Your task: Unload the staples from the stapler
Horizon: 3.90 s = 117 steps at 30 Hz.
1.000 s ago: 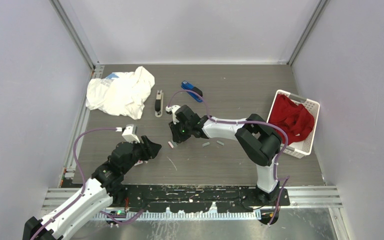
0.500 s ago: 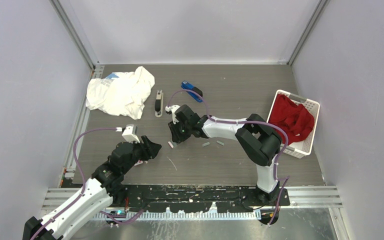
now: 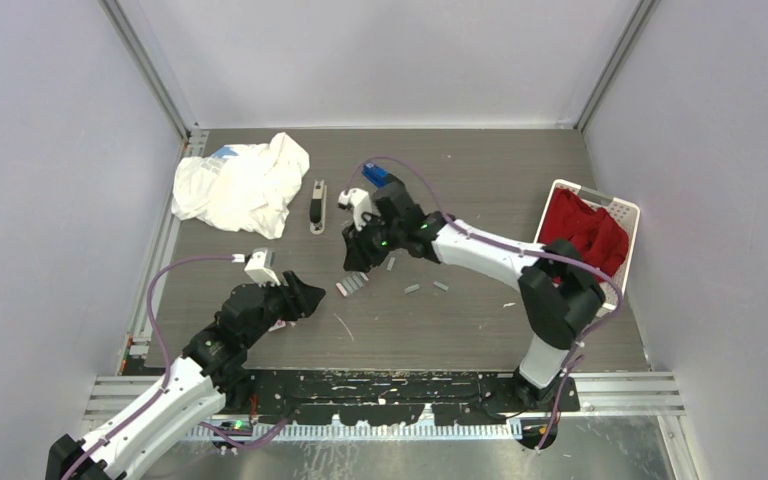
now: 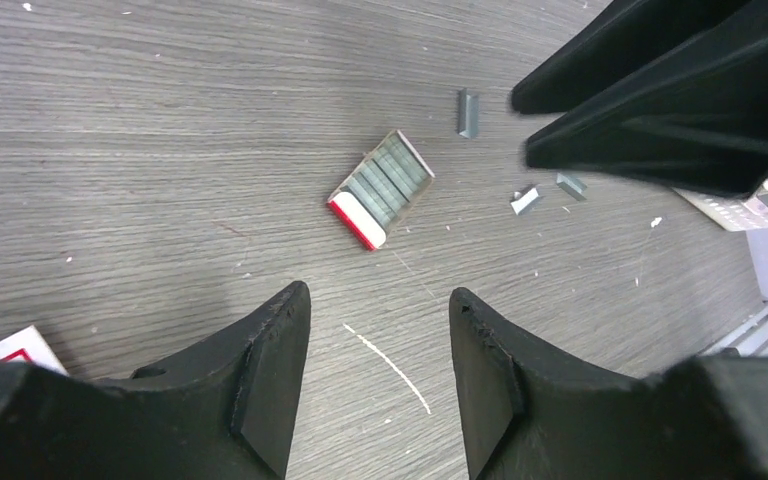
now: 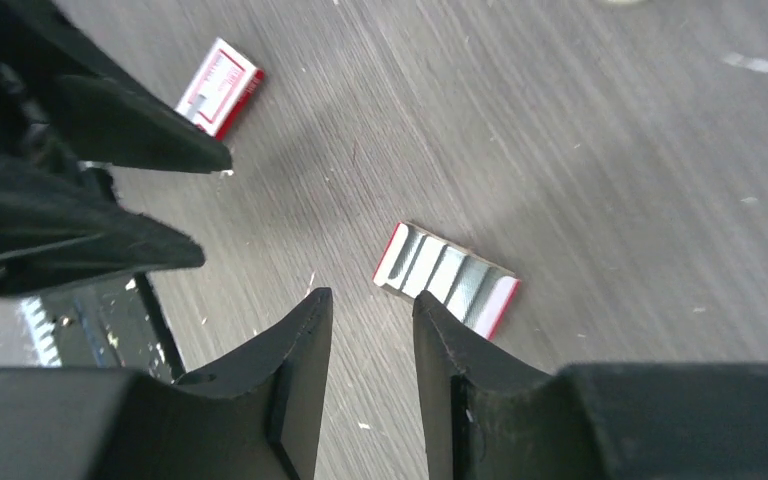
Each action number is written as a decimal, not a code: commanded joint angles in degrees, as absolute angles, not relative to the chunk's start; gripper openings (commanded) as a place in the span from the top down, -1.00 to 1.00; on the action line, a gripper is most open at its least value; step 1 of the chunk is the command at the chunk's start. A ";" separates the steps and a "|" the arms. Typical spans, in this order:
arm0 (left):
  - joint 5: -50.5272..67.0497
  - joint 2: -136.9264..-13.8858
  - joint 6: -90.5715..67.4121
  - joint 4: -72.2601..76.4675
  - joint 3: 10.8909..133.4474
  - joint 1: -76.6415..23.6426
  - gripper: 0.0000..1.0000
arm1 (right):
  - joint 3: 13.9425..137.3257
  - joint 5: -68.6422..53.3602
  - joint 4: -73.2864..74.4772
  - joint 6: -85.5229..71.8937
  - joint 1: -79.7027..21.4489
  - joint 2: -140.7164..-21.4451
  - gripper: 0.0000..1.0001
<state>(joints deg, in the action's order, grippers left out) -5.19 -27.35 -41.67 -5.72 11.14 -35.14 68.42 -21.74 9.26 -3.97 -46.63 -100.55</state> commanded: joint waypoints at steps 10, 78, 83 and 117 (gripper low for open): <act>3.83 -32.63 -44.74 11.94 8.65 -34.96 -0.42 | 64.96 -56.28 9.10 8.09 -25.66 -81.28 0.01; 14.76 -77.37 -32.91 16.16 36.01 -45.42 -0.27 | 59.22 -60.45 33.91 52.70 -12.24 -73.18 -0.47; 10.19 -82.70 -29.02 7.10 43.65 -46.64 -0.14 | 59.59 -58.82 33.44 51.72 -12.22 -72.78 -0.47; -3.85 -94.01 -24.58 -9.21 60.23 -47.30 0.02 | 59.84 -60.00 31.75 47.72 -12.22 -72.00 -0.47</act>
<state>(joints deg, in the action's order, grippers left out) -1.67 -92.20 -25.04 -7.99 55.59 -46.85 57.12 -58.57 33.45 48.51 -12.51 -73.45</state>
